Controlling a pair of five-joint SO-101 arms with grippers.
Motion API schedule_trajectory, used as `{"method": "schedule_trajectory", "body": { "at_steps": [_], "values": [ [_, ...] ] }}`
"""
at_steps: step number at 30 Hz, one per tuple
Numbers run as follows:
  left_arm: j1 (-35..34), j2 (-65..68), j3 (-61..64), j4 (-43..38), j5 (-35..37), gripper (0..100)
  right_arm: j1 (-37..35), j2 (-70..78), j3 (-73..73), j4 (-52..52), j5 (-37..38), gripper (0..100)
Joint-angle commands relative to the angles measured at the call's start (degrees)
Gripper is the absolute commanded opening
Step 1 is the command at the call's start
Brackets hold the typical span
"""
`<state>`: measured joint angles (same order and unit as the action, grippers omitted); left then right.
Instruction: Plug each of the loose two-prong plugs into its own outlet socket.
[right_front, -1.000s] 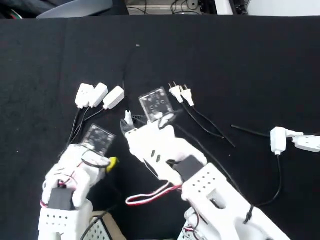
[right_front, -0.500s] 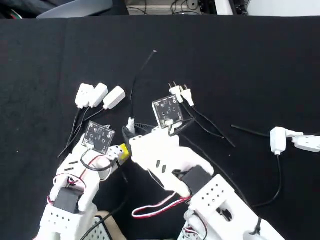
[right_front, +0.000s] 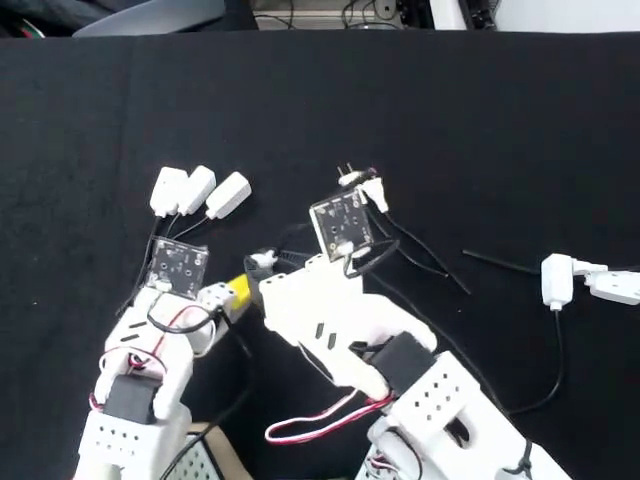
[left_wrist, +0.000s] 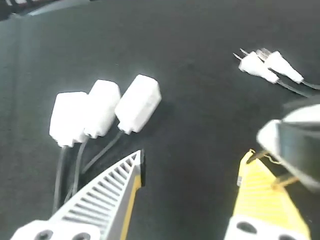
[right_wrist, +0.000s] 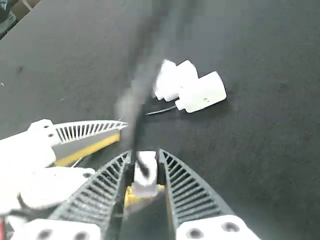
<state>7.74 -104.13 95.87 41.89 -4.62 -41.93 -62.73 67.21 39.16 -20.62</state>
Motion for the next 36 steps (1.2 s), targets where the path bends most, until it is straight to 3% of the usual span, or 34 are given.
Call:
{"method": "schedule_trajectory", "body": {
  "at_steps": [1,13,25,28,32,36],
  "values": [
    [-4.3,-0.5,-2.2,-4.0,1.4,30,-1.8,0.5,-1.4,1.9,2.1,1.1],
    [-4.8,-0.5,-2.8,-3.8,1.4,30,-1.8,0.6,-2.5,5.8,3.1,1.1],
    [-4.9,-0.5,-2.9,-3.6,1.4,30,-1.4,1.5,-5.7,11.5,10.8,1.1],
    [-6.1,-0.5,-3.6,-0.8,0.8,30,2.2,4.8,-10.7,16.2,13.0,1.1],
    [-11.6,-0.5,-7.5,8.9,-7.7,30,11.1,11.9,-17.1,20.1,18.9,1.1],
    [-20.2,-0.5,-13.3,15.6,-14.6,30,14.1,22.3,-24.3,26.5,25.0,1.1]
  ]
}}
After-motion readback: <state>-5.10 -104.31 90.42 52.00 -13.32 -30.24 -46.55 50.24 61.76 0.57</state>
